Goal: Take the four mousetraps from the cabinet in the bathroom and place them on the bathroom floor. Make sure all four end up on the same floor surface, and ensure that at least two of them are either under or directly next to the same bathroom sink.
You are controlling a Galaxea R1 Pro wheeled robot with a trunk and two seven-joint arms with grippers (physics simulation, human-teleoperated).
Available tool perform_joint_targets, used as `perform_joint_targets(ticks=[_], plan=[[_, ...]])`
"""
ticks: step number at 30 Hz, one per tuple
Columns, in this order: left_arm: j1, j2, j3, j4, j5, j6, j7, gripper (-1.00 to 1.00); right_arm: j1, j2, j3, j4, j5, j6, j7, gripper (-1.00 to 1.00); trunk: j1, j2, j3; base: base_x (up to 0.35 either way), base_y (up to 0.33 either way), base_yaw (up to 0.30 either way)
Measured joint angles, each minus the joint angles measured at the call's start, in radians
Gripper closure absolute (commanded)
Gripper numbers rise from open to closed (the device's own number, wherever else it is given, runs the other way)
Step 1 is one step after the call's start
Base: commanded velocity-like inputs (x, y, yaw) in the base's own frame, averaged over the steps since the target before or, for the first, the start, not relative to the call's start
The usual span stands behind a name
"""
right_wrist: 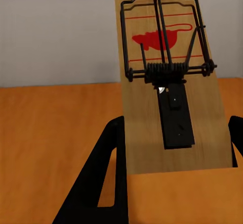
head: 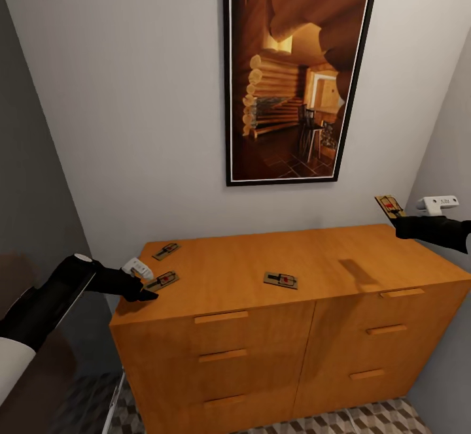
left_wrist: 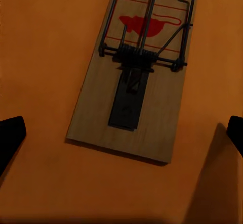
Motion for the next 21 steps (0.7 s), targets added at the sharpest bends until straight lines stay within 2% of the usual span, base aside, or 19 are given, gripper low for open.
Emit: perform_joint_targets(ticks=[13,14,17,21], plan=[[-0.001,-0.004,0.007,0.002,-0.011,-0.003,0.002,-1.00,0.000,0.000,0.000,0.000,0.000,0.000,0.000,1.00,0.000,0.000,0.000,0.000,0.000,0.000],[-0.001,-0.004,0.008,0.004,-0.011,-0.004,0.002,1.00,0.000,-0.001,0.000,0.000,0.000,0.000,0.000,1.00,0.000,0.000,0.000,0.000,0.000,0.000],[0.000,-0.005,0.005,0.004,0.000,0.002,0.001,1.00,0.000,-0.001,0.000,0.000,0.000,0.000,0.000,1.00,0.000,0.000,0.000,0.000,0.000,0.000],[0.000,-0.005,0.008,0.004,-0.007,-0.005,0.006,1.00,0.000,-0.001,0.000,0.000,0.000,0.000,0.000,1.00,0.000,0.000,0.000,0.000,0.000,0.000]])
